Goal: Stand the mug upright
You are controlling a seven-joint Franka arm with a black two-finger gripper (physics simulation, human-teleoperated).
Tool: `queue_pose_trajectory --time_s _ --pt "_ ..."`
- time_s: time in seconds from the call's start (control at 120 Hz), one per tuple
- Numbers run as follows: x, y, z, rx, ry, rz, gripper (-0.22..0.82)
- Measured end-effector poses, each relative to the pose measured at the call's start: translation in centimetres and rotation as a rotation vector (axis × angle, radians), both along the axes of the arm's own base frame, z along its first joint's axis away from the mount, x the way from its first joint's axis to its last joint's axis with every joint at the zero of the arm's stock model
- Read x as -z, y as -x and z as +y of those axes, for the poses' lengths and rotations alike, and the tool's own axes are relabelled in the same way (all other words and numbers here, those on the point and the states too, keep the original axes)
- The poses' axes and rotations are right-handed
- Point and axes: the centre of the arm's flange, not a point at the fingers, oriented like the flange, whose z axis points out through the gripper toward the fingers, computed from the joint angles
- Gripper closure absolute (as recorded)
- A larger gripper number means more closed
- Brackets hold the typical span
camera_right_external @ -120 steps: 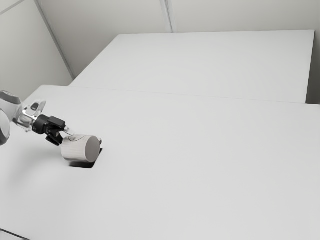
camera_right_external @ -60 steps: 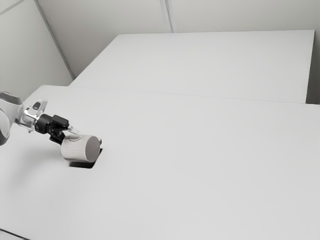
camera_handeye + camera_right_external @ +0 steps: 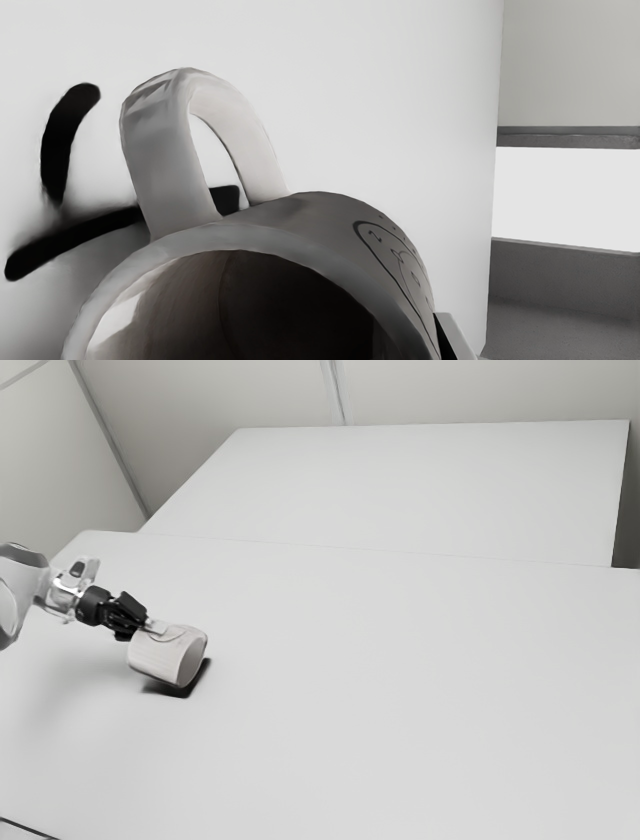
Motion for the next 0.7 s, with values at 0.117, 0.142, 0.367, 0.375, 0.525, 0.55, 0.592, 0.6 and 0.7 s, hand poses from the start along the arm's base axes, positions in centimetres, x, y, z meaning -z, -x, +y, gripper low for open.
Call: queue_pose_trajectory --time_s 0.117,0.142,0.367,0.375,0.525,0.55,0.592,0.6,0.7 --pt "0.4 0.1 -0.6 -0.004 0.023 0.005 0.76" --pt "0.5 0.2 -0.6 -0.006 0.026 0.006 0.76" --pt "-1.2 -0.1 -1.1 -0.006 0.021 -0.017 0.78" --pt "-1.4 -0.2 -1.2 -0.005 0.02 -0.019 0.78" --pt "-4.4 -1.8 -3.0 0.015 -0.063 -0.052 0.78" --pt "-5.3 -2.3 -3.6 0.023 -0.098 -0.059 0.78" --pt "-6.8 -3.1 -4.9 0.035 -0.165 -0.07 0.78" --pt "-7.1 -3.3 -5.2 0.039 -0.179 -0.071 0.78" --pt "-8.2 -5.2 -9.8 0.073 -0.351 -0.059 0.78"
